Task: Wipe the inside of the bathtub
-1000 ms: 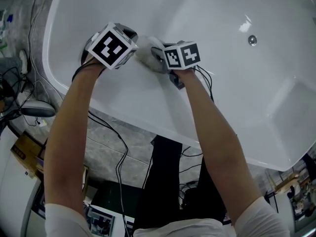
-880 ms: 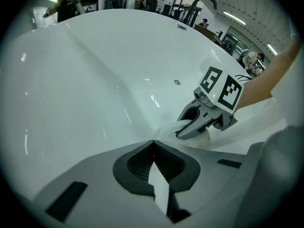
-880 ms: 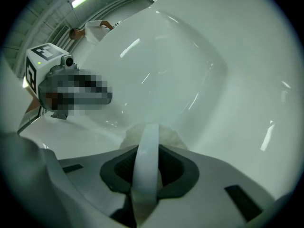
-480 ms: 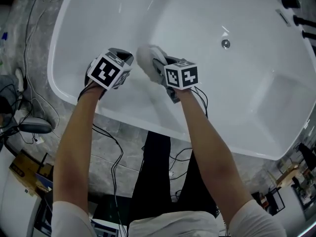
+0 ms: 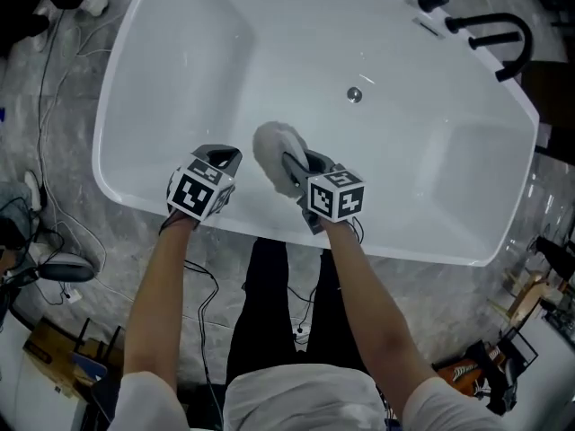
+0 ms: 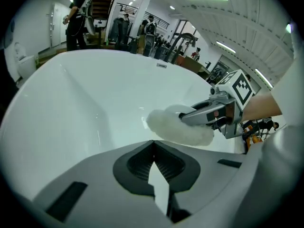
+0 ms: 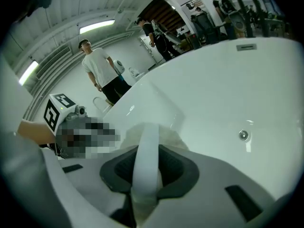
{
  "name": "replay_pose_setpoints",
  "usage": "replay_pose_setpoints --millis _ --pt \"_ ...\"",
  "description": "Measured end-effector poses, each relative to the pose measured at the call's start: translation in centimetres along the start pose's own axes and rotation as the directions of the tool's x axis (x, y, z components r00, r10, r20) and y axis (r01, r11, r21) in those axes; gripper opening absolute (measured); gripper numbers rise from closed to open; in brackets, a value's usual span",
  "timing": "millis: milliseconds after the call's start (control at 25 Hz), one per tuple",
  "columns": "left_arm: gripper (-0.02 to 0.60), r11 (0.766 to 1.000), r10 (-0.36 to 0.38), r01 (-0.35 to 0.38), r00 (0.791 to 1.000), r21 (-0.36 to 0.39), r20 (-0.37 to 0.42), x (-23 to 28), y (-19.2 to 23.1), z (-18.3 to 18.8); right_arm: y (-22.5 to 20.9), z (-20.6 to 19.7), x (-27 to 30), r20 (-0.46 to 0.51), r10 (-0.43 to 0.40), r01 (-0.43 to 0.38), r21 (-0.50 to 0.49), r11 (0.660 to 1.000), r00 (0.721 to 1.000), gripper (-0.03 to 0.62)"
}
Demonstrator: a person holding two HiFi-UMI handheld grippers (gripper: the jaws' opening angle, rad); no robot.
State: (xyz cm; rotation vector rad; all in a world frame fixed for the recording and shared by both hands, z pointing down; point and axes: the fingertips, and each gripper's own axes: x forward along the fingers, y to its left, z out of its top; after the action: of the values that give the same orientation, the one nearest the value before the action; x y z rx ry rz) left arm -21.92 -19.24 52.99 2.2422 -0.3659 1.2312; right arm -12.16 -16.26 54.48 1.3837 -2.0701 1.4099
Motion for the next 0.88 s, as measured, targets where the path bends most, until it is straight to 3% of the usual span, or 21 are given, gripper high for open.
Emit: replay_pose_setpoints --millis 480,880 --pt "0.008 1.000 -0.012 0.011 0.988 0.004 0.156 -6.0 -14.9 5.8 1.3 1.6 -18.9 0.177 -0.046 0.043 0.018 0.999 0.983 0.092" --pt "0.008 1.000 0.002 -0.005 0.950 0.009 0.312 -11.9 -29.9 10.6 1.5 1.8 -35.9 0.296 -0.093 0.108 -0.034 0.994 0.951 0.092"
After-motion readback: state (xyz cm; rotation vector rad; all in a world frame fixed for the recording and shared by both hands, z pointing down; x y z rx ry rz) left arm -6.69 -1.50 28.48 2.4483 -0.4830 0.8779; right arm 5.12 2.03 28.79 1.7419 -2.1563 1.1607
